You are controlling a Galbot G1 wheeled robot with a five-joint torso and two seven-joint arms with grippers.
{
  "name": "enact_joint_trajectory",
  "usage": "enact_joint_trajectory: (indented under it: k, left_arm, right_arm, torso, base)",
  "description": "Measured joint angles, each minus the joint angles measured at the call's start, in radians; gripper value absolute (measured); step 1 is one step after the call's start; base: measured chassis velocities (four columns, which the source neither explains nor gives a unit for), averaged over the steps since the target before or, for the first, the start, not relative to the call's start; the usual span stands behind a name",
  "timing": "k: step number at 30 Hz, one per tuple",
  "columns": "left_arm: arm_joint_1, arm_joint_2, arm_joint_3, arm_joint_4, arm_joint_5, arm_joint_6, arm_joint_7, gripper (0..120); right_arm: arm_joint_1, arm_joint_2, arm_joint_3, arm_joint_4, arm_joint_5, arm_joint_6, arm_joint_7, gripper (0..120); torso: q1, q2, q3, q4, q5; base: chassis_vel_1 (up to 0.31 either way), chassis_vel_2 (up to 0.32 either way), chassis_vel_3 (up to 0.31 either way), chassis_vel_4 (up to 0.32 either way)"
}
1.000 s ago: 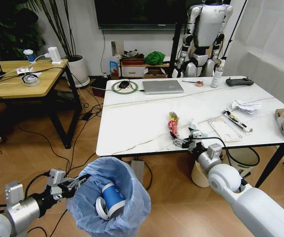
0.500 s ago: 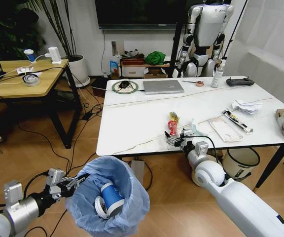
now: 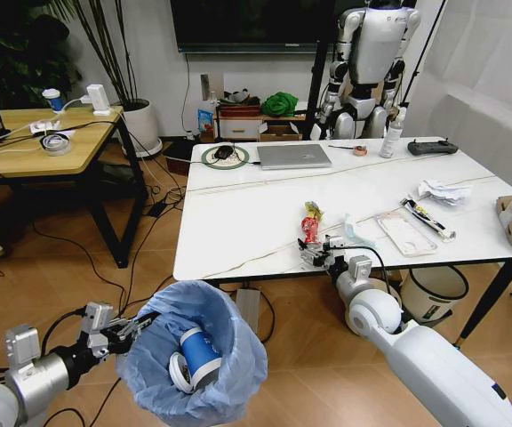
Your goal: Pick up the trash bin and place the trash from the table into it.
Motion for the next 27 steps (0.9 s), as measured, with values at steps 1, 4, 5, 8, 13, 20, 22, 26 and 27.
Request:
enact_joint_trajectory:
  k: [1, 4, 5, 8, 13, 20, 22, 26, 27]
  left_arm:
    - [0.0, 0.0, 0.0, 0.0, 0.0, 0.0, 0.0, 0]
    - [0.0, 0.0, 0.0, 0.0, 0.0, 0.0, 0.0, 0]
    - [-0.001, 0.001, 0.0, 0.0, 0.0, 0.0, 0.0, 0]
    - [-0.002, 0.003, 0.001, 0.0, 0.0, 0.0, 0.0, 0]
    - [-0.003, 0.003, 0.003, 0.0, 0.0, 0.001, 0.0, 0]
    - [-0.006, 0.005, 0.012, 0.0, -0.003, 0.001, -0.007, 0]
    - [-0.006, 0.005, 0.018, -0.006, -0.012, 0.002, -0.016, 0]
    - [-0.006, 0.006, 0.031, -0.021, -0.024, 0.004, -0.031, 0]
    - [-0.007, 0.008, 0.034, -0.024, -0.029, 0.004, -0.037, 0]
  right_arm:
    - [-0.002, -0.001, 0.002, 0.0, 0.0, 0.0, 0.0, 67]
    - [-0.007, -0.003, 0.005, 0.002, 0.0, 0.001, -0.001, 58]
    - [-0.01, -0.004, 0.006, 0.005, 0.001, 0.001, -0.001, 53]
    - [-0.015, -0.009, 0.011, 0.012, 0.003, 0.001, -0.001, 46]
    - [-0.017, -0.013, 0.016, 0.014, 0.004, 0.003, -0.004, 46]
    - [-0.014, -0.026, 0.026, 0.034, 0.031, 0.032, -0.04, 46]
    - [-0.013, -0.036, 0.031, 0.047, 0.05, 0.048, -0.067, 46]
    - [-0.011, -0.059, 0.039, 0.063, 0.075, 0.092, -0.141, 46]
    - [-0.011, -0.068, 0.041, 0.069, 0.089, 0.11, -0.172, 46]
  torso:
    - [0.0, 0.0, 0.0, 0.0, 0.0]
    - [0.0, 0.0, 0.0, 0.0, 0.0]
    - [0.0, 0.0, 0.0, 0.0, 0.0]
    - [0.0, 0.0, 0.0, 0.0, 0.0]
    - [0.0, 0.0, 0.0, -0.0001, 0.0]
    - [0.0, 0.0, 0.0, 0.0, 0.0001]
    - [0.0, 0.0, 0.0, 0.0, 0.0]
    - [0.0, 0.0, 0.0, 0.0, 0.0001]
    - [0.0, 0.0, 0.0, 0.0, 0.0001]
  base:
    - [0.0, 0.0, 0.0, 0.0]
    - [0.0, 0.0, 0.0, 0.0]
    - [0.0, 0.0, 0.0, 0.0]
    - [0.0, 0.0, 0.0, 0.0]
    - [0.0, 0.0, 0.0, 0.0]
    - [0.0, 0.0, 0.0, 0.0]
    - [0.0, 0.0, 0.0, 0.0]
    - [0.0, 0.0, 0.0, 0.0]
    - [0.0, 0.0, 0.0, 0.0]
